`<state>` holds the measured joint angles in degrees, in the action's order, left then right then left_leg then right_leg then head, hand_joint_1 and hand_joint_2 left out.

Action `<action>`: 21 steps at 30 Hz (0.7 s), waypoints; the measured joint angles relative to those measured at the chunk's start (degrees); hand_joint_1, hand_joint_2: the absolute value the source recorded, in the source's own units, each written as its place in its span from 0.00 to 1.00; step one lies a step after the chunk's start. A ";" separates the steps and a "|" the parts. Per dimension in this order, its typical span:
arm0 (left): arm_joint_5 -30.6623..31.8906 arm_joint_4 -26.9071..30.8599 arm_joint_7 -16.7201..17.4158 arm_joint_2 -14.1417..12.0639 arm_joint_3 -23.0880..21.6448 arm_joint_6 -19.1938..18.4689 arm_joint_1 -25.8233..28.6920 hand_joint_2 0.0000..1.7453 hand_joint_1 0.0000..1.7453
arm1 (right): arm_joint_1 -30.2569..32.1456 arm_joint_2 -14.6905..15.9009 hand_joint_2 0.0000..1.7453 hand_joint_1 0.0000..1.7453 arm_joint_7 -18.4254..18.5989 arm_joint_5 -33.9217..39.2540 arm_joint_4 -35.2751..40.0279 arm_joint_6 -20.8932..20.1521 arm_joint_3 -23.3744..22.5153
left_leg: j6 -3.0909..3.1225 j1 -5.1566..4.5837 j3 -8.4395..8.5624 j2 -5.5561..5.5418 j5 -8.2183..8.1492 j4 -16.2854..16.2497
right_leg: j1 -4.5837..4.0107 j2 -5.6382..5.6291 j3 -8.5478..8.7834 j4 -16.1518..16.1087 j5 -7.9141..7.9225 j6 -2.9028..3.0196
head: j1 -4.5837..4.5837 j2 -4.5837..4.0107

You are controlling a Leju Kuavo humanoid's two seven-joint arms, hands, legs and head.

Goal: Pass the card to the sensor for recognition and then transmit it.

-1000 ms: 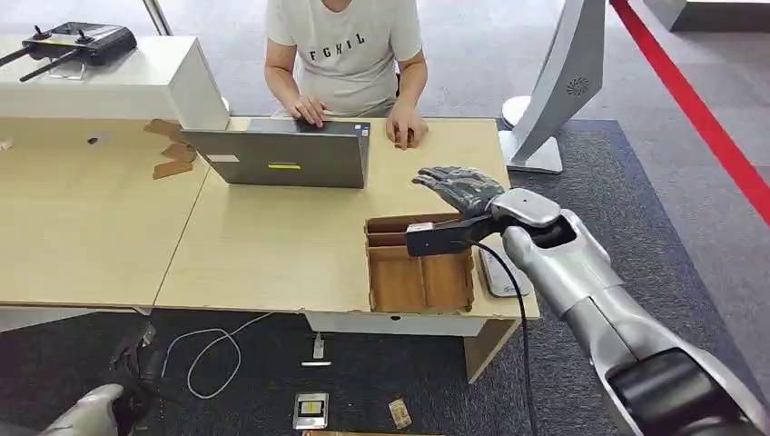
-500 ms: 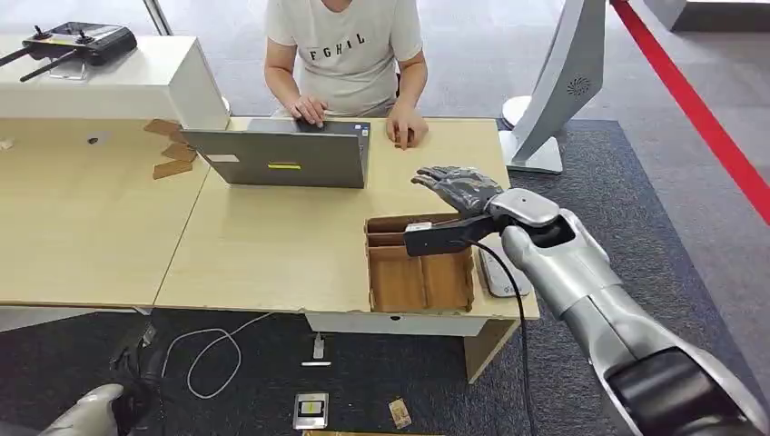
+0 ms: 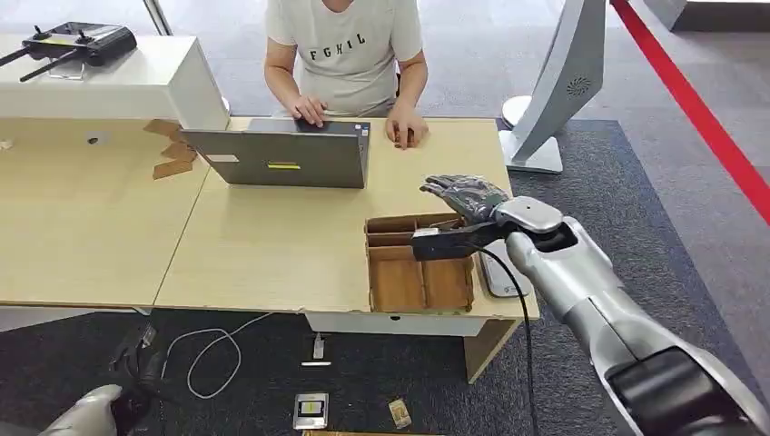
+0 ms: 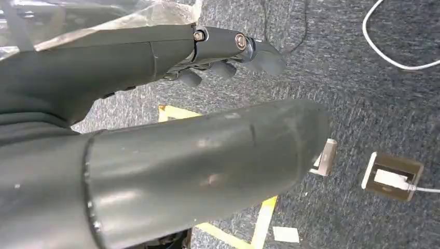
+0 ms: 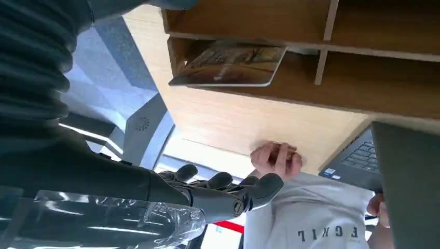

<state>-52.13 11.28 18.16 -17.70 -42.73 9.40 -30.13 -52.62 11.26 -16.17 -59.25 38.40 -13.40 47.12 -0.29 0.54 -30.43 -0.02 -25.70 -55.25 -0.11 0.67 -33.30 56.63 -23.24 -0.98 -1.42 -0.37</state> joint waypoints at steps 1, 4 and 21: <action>0.00 0.00 0.24 -0.02 0.26 -0.17 0.08 0.00 0.00 | 0.00 0.07 1.00 0.00 -0.09 0.13 -0.20 0.06 0.04 | 0.00 0.00 0.00 0.00 0.00 0.00 | 0.00 0.00 0.00 0.00 0.00 0.00 | 0.00 0.00; 0.00 0.00 0.52 -0.17 0.65 -0.67 0.24 0.00 0.00 | 0.01 0.18 1.00 0.00 -0.22 0.24 -0.74 0.24 0.17 | 0.00 0.00 0.00 0.00 0.00 0.00 | 0.00 0.00 0.00 0.00 0.00 0.00 | 0.00 0.00; -0.13 0.15 3.89 -0.63 2.45 -3.10 0.51 0.00 0.00 | -0.56 0.11 1.00 0.00 -0.61 0.96 -3.50 2.45 0.61 | 0.00 0.00 -0.01 -0.01 0.00 0.00 | 0.00 0.00 0.00 0.00 0.00 0.00 | 0.00 0.00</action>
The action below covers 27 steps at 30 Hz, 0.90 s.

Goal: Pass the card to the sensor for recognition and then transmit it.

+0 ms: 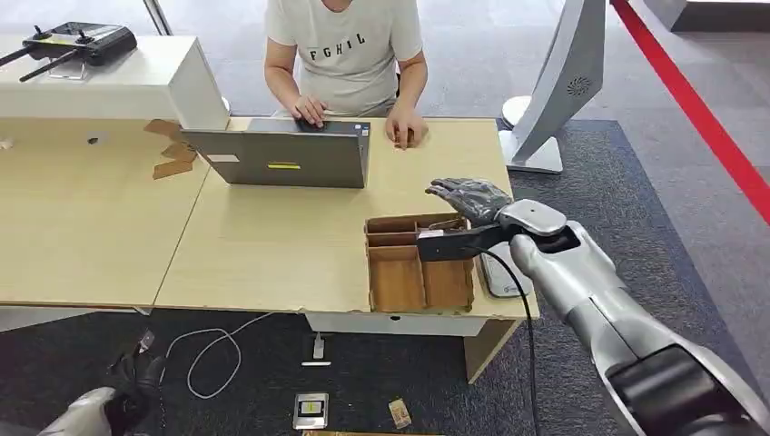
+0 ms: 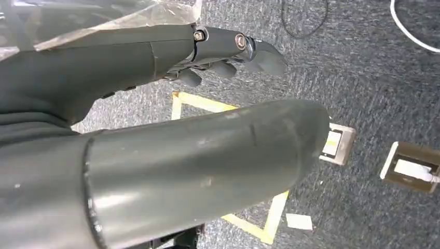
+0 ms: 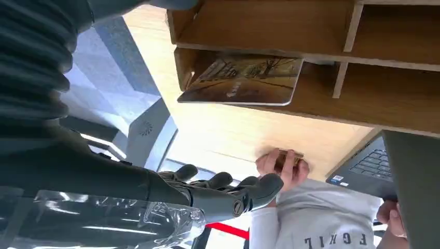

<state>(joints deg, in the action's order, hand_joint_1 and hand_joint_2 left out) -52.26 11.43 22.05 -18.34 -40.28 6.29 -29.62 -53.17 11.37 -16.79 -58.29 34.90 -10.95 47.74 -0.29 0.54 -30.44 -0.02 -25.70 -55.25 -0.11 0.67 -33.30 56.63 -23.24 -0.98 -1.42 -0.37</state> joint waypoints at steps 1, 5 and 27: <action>0.15 0.02 0.02 0.00 0.07 -0.09 0.01 0.00 0.00 | -0.04 0.00 1.00 0.00 0.00 0.02 -0.13 0.09 0.00 | 0.00 0.00 0.00 0.00 0.00 0.00 | 0.00 0.00 0.00 0.00 0.00 0.00 | 0.00 0.00; 0.83 0.15 0.17 0.02 0.46 -0.15 0.00 0.00 0.00 | -0.08 0.11 1.00 0.00 0.02 0.18 -0.37 0.17 0.00 | 0.00 0.00 0.01 0.01 0.00 0.00 | 0.00 0.00 0.00 0.00 0.00 0.00 | 0.00 0.00; 3.10 0.17 -1.77 0.09 1.33 0.55 0.01 0.00 0.00 | -0.32 0.04 1.00 1.00 0.31 0.77 -0.52 -0.70 -0.13 | 0.00 0.00 0.01 0.02 0.00 0.00 | 0.00 0.00 0.00 0.00 0.00 0.00 | 0.00 0.00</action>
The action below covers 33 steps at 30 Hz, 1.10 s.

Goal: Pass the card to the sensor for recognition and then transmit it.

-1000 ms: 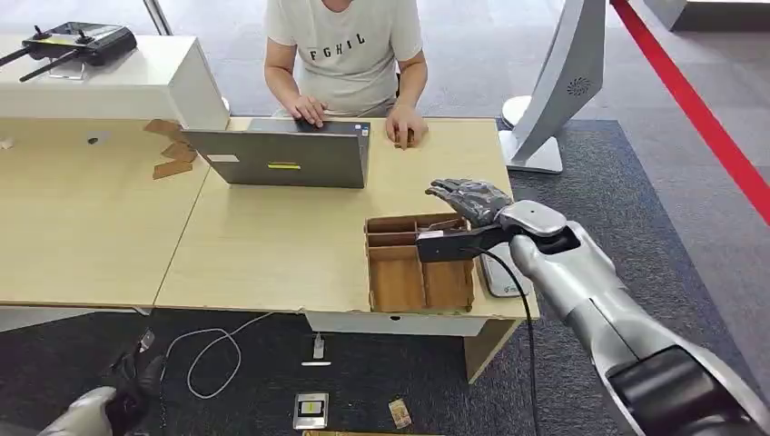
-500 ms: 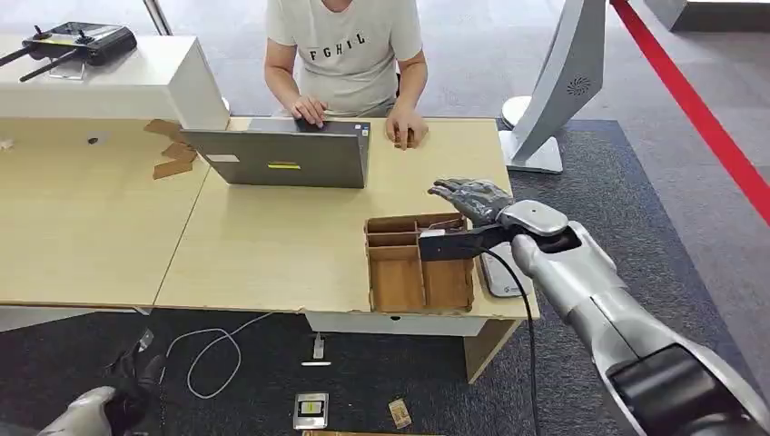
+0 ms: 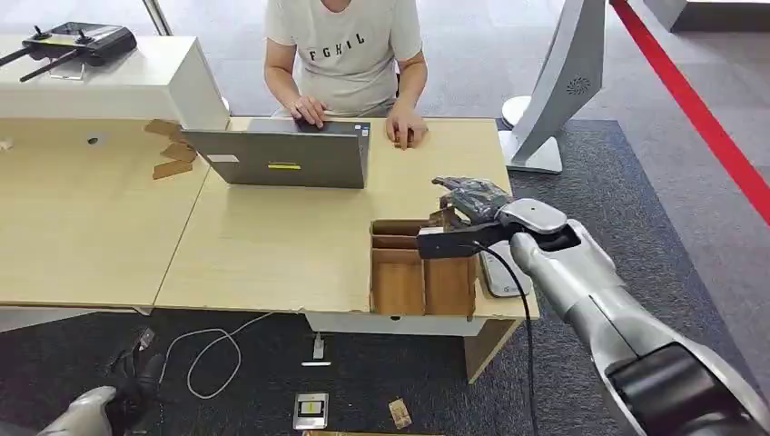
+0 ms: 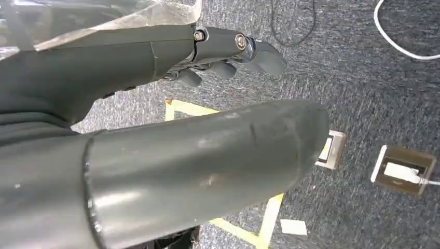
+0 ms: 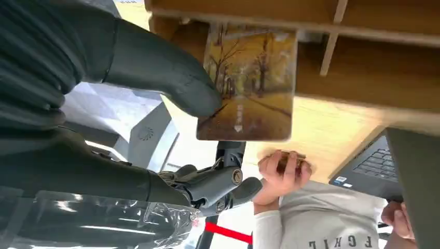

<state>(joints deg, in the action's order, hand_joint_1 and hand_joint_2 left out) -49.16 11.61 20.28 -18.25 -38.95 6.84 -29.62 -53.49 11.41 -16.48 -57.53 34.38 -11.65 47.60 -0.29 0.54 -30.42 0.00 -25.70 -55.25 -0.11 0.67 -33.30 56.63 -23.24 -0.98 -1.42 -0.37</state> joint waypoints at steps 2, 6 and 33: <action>0.33 0.00 -0.13 0.04 0.11 0.00 0.01 0.00 0.00 | 0.04 0.00 1.00 1.00 -0.11 0.02 0.00 0.00 0.02 | 0.00 0.00 0.00 -0.01 0.00 0.00 | 0.00 0.00 0.00 0.00 0.00 0.00 | 0.00 0.00; 0.59 0.00 -0.50 0.09 0.96 0.26 0.02 0.00 0.00 | 0.05 -0.07 1.00 1.00 -0.11 0.00 0.00 0.02 0.02 | 0.00 0.00 0.00 0.00 0.00 0.00 | 0.00 0.00 0.00 0.00 0.00 0.00 | 0.00 0.00; 3.94 0.11 -0.41 0.55 2.78 0.00 0.41 0.00 0.00 | 0.46 -0.07 1.00 1.00 -1.49 0.79 -0.26 4.00 0.02 | 0.00 0.00 -0.01 0.00 0.00 0.00 | 0.00 0.00 -0.02 0.00 0.00 0.00 | 0.00 0.00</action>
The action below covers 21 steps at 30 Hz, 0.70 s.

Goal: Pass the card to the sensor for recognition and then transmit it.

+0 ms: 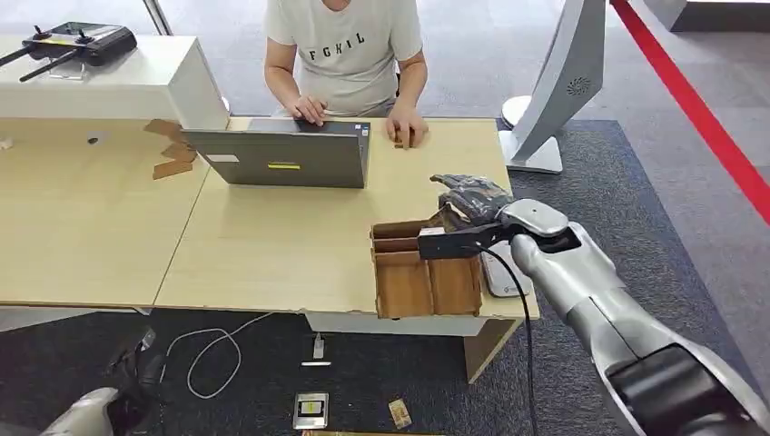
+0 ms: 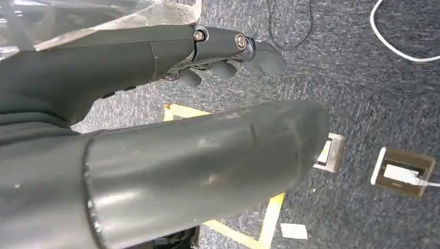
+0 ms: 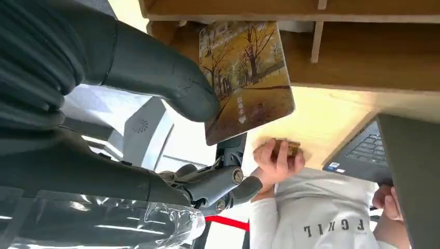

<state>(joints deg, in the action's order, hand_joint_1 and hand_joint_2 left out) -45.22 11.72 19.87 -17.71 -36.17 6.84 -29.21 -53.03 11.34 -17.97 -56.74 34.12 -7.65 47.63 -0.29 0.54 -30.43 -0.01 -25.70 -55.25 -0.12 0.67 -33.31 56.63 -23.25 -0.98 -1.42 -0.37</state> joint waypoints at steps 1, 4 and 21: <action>0.09 0.00 0.15 0.00 0.00 0.00 0.00 0.00 0.00 | 0.16 0.00 1.00 1.00 -0.02 0.02 0.00 0.29 0.00 | 0.00 0.00 0.00 0.01 0.00 0.00 | 0.00 0.00 0.00 0.00 0.00 0.00 | 0.00 -0.02; 0.50 0.00 0.31 0.02 0.09 0.00 0.00 0.00 0.00 | 0.47 -0.02 1.00 1.00 -0.04 0.04 -0.04 0.74 0.00 | 0.00 0.00 0.00 0.00 0.00 0.00 | 0.00 0.00 0.00 0.00 0.00 0.00 | 0.02 0.00; 0.79 0.00 -0.50 0.00 1.38 1.16 0.27 0.00 0.00 | 2.54 -1.20 1.00 1.00 -0.39 0.68 -0.70 1.55 -0.07 | 0.00 0.00 0.01 0.03 0.00 0.01 | 0.00 -0.02 0.01 0.00 0.00 0.01 | 0.00 0.00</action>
<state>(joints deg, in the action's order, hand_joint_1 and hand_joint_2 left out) -44.44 11.72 19.37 -17.70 -34.80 8.00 -28.94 -50.49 10.14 -18.36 -56.06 33.42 -6.10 47.56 -0.29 0.54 -30.42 0.02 -25.71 -55.24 -0.12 0.65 -33.31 56.63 -23.25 -0.97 -1.42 -0.37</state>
